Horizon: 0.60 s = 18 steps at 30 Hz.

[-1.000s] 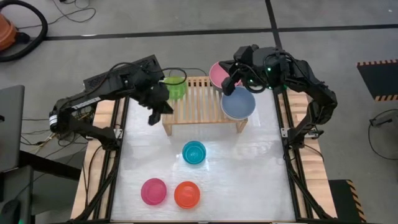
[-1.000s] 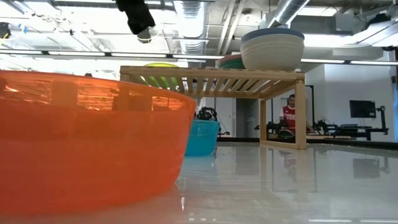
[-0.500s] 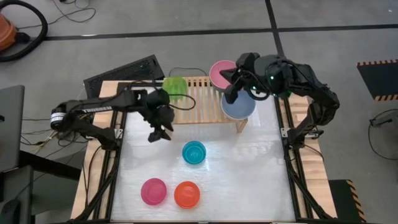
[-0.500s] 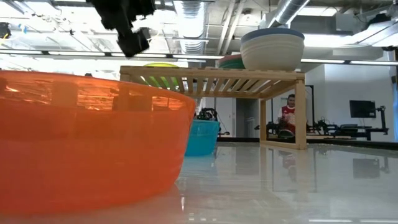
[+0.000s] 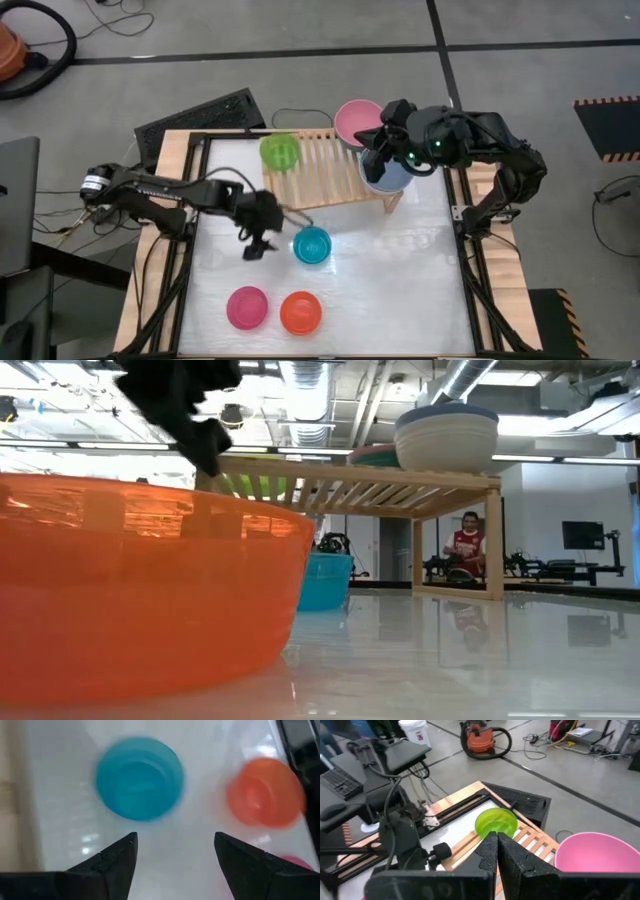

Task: Place and stack bowls onto a shelf
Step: Adjust the shelf

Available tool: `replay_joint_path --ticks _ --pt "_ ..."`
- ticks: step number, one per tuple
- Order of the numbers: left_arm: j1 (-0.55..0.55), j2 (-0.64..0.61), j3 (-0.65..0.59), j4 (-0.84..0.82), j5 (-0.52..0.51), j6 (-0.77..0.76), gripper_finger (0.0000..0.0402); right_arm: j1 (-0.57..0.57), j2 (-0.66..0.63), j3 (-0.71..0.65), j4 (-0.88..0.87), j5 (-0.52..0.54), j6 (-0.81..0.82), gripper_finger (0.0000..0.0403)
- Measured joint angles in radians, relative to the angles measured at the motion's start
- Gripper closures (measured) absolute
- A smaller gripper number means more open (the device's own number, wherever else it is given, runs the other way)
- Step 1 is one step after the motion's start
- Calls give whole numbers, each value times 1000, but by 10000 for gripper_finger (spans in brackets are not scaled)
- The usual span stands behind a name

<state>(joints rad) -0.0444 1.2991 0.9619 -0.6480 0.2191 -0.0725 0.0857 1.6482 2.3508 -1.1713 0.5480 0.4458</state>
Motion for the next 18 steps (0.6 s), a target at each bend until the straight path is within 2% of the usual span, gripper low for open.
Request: replay_joint_path --ticks 3,6,12,15,18 --pt "-70 4 4 -50 -81 -18 152 22 0 0 0 0 0 364" --pt "-103 2 7 -77 -217 -24 152 34 0 0 0 0 1 364" --pt "-100 5 0 -13 -320 -4 152 56 0 0 -4 0 8 364" --pt "-81 10 -2 -29 -402 22 152 66 0 0 -4 0 18 364" --pt "-46 10 -2 -30 -441 55 152 73 0 0 -9 0 18 364"
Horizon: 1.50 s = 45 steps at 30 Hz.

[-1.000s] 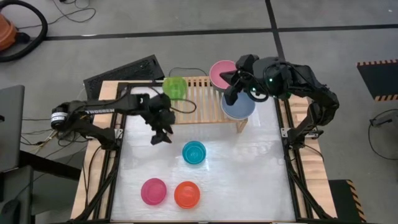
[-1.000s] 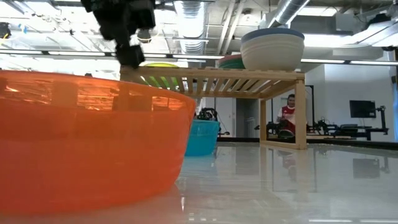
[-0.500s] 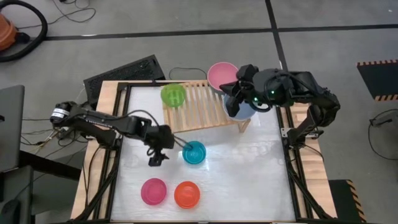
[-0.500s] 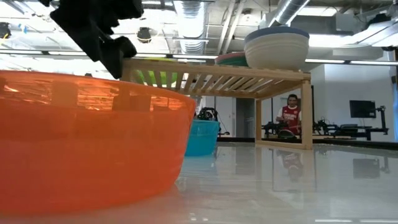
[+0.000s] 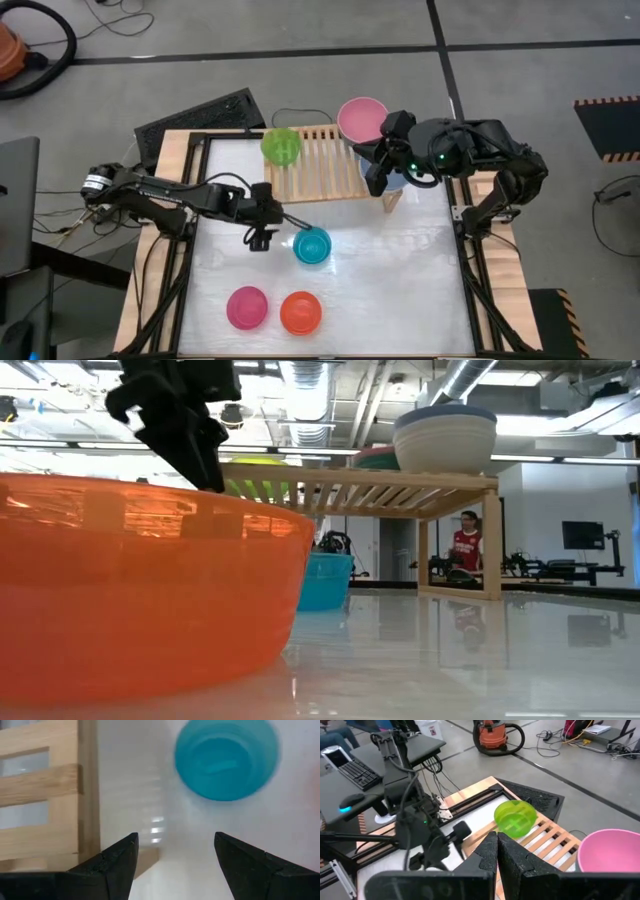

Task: Place and stack bowls onto a shelf
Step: Adjust the shelf, then put the small blue bowl on the shelf

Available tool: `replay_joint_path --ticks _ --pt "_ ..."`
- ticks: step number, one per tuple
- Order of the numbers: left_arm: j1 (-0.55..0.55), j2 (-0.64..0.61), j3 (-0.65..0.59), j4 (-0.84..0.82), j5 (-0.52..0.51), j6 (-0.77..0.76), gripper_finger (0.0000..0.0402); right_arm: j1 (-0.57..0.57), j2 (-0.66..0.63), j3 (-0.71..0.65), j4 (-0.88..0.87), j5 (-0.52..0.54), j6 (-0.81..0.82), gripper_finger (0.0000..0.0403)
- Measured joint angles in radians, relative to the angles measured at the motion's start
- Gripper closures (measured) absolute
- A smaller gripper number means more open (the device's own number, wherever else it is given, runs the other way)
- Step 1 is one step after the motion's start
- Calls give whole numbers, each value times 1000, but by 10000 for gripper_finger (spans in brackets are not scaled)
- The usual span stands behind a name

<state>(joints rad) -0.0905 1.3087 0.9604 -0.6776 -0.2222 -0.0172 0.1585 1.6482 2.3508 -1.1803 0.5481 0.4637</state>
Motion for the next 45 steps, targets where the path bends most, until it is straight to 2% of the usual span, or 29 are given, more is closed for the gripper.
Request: replay_joint_path --ticks 6,12,15,19,23,26,30,39,45 --pt "89 0 0 22 20 20 152 0 0 0 -34 0 0 364" --pt "132 0 0 36 3 50 152 -3 1 0 -51 0 0 364" --pt "137 0 19 38 66 38 152 -3 1 0 -51 0 0 364" --pt "88 -1 61 34 197 42 152 -1 1 0 -51 0 0 364" --pt "4 -2 98 37 191 114 152 -2 1 0 -66 0 0 364" --pt "-65 4 93 72 150 230 152 -2 1 0 -78 0 0 364" --pt "-109 71 62 132 168 341 152 -2 1 0 -79 -1 0 364" --pt "-100 250 63 272 210 563 152 -2 1 0 -80 -25 5 364" --pt "-100 374 63 276 263 582 152 -2 1 0 -119 -27 44 364"
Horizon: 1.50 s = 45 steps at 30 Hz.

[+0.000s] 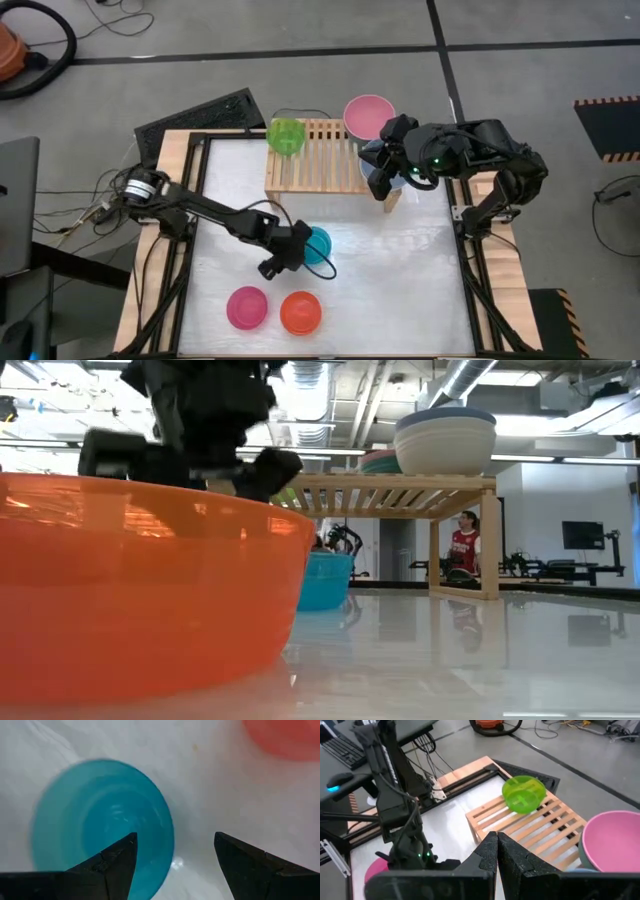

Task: Place and stack bowls onto a shelf
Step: Put the small blue bowl on the shelf

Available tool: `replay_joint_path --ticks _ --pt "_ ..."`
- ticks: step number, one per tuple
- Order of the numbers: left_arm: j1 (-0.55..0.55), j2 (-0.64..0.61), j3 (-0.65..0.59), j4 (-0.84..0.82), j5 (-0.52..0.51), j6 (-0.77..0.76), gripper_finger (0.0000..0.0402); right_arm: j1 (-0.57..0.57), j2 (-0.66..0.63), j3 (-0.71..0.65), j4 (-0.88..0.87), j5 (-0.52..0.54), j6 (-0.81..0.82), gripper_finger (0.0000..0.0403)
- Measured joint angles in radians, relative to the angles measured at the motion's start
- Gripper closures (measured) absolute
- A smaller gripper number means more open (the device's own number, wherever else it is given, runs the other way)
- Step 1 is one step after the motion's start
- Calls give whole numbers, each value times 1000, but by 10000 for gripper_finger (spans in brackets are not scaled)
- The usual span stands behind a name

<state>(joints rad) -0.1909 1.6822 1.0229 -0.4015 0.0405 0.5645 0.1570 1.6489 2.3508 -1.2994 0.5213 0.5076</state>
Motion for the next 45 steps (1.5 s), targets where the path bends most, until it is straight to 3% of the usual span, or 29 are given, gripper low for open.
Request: replay_joint_path --ticks 6,10,14,16,24,28,33,37,45 --pt "1 62 0 31 -107 -27 182 3 0 0 -35 0 28 364" --pt "3 72 0 31 -110 -44 259 15 0 0 -36 0 27 364" --pt "2 71 0 44 -132 -89 364 29 0 0 -35 0 27 364" --pt "2 71 4 39 -131 -124 390 34 0 0 -36 1 25 364" --pt "-28 25 71 -92 -152 -159 401 31 0 0 -36 2 16 364" --pt "-39 -75 82 -141 -178 -187 401 31 0 0 -58 2 24 364" --pt "-74 -250 84 -207 -310 -261 401 30 11 1 -130 1 101 353" --pt "-122 -375 84 -226 -428 -273 401 29 34 0 -69 -46 102 316" --pt "-157 -482 86 -185 -732 -268 401 3 170 1 347 -52 -61 200"
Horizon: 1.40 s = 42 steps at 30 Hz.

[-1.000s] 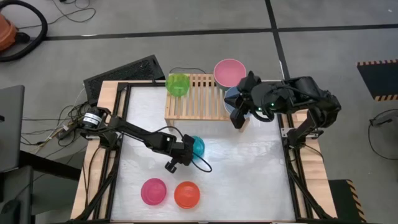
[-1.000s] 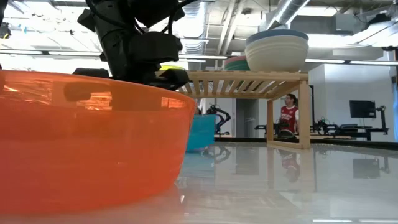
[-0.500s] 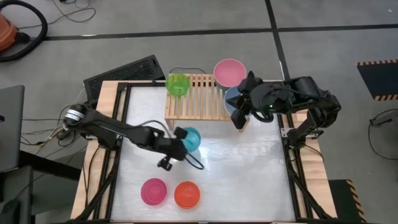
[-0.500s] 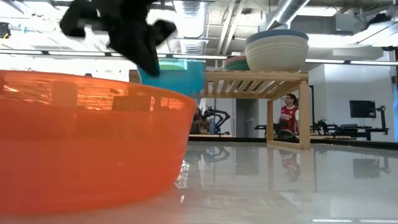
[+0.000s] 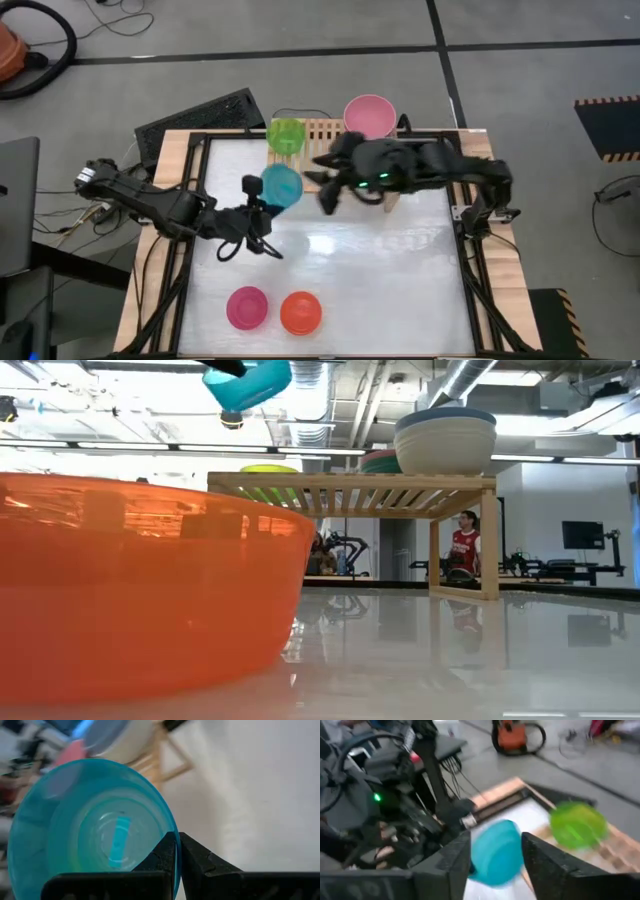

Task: Place and stack bowls onto a shelf
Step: Put the small blue bowl on the shelf

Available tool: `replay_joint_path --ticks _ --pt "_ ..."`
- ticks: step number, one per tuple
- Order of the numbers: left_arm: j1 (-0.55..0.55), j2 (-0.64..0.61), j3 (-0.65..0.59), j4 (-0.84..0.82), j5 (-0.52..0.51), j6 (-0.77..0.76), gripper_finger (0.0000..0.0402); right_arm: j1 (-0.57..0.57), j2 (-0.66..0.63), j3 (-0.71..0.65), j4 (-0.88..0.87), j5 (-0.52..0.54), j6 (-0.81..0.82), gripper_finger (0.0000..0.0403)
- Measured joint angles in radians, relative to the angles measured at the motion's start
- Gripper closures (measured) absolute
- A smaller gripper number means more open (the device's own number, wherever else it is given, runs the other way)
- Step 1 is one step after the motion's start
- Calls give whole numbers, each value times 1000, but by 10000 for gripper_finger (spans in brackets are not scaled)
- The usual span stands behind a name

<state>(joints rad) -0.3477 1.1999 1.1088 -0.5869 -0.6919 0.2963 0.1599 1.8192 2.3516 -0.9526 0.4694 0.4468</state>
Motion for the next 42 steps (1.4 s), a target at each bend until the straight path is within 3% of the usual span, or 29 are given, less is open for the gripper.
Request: replay_joint_path --ticks 3,12,31,42 --pt "1 -2 3 -4 -82 36 401 -12 60 0 91 0 -46 183" --pt "2 -2 7 -6 -292 199 401 -72 149 -1 61 30 -55 196" --pt "85 5 8 -27 -299 375 401 -126 146 0 42 29 -56 205" --pt "132 25 8 101 -288 594 401 -167 150 0 37 53 -67 207"
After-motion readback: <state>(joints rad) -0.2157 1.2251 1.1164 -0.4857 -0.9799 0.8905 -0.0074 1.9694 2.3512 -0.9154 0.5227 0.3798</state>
